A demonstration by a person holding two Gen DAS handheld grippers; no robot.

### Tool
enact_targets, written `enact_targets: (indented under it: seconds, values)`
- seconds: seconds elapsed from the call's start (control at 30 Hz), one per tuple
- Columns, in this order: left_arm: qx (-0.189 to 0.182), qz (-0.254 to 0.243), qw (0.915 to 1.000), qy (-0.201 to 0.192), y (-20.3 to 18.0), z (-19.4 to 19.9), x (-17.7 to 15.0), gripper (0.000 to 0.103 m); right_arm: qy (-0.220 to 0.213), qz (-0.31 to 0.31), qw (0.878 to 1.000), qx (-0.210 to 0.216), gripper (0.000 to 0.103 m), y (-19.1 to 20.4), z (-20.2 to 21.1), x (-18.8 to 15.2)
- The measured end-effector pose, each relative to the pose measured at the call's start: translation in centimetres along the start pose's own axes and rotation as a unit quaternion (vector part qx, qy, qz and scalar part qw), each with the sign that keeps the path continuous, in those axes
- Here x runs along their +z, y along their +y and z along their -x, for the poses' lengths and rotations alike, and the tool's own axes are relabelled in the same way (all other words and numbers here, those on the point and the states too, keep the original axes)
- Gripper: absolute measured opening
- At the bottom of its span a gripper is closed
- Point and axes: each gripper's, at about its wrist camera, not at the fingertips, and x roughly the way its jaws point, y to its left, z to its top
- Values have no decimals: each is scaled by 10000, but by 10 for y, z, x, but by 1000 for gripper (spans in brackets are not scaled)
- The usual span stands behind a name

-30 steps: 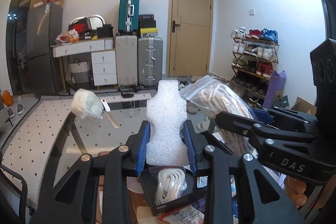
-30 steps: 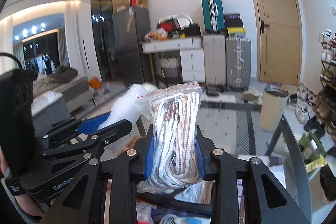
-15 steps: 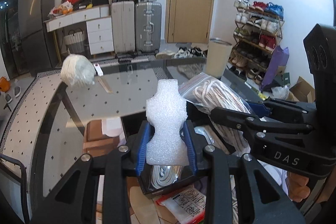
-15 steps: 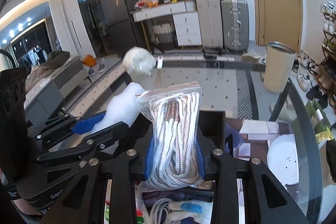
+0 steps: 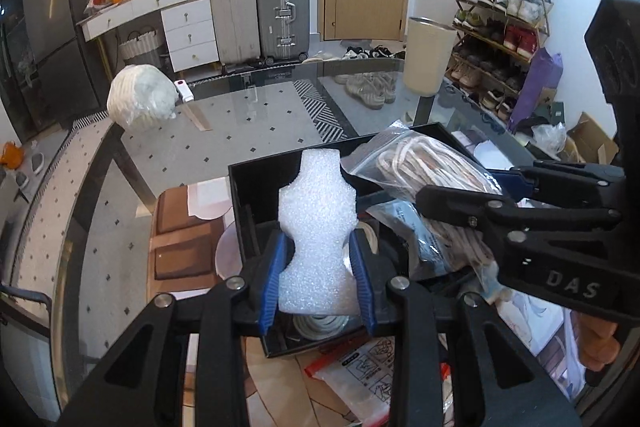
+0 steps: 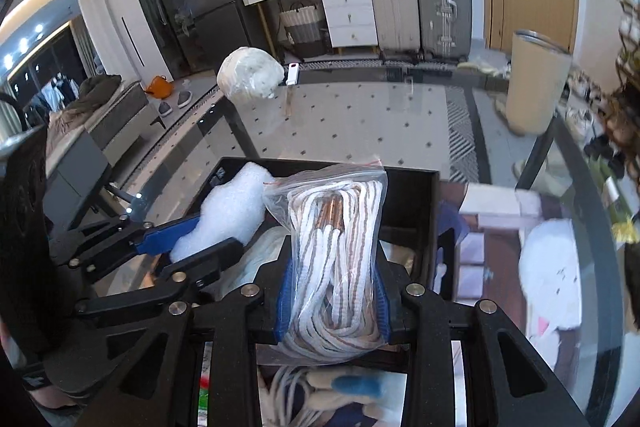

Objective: Organize soft objects
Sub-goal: 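Lower the foam piece and rope bag into the box and open both tools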

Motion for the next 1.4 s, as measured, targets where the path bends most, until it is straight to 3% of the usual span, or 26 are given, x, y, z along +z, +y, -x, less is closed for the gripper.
enact_targets:
  seconds: [0.5, 0.67, 0.8, 0.9, 1.3, 1.4]
  values:
    - [-57, 16, 9999, 82, 3, -2, -1, 32, -99, 108, 9999, -88, 35, 3, -4, 3]
    - [-70, -56, 9999, 105, 2, 0, -2, 37, -93, 141, 9997, -174, 47, 4, -6, 2]
    - [-129, -62, 9999, -9, -1, 7, -2, 56, -217, 62, 9996, -188, 57, 3, 0, 2]
    - [-124, -37, 9999, -110, -1, 13, 0, 56, -298, 96, 9993, -217, 65, 4, 6, 3]
    - [-266, 147, 9988, -373, 4, 36, 4, 59, -503, 94, 9986, -124, 66, 4, 31, 5]
    - [-171, 72, 9994, -302, 1, 32, 1, 59, -283, 126, 9994, -182, 62, 4, 23, 4]
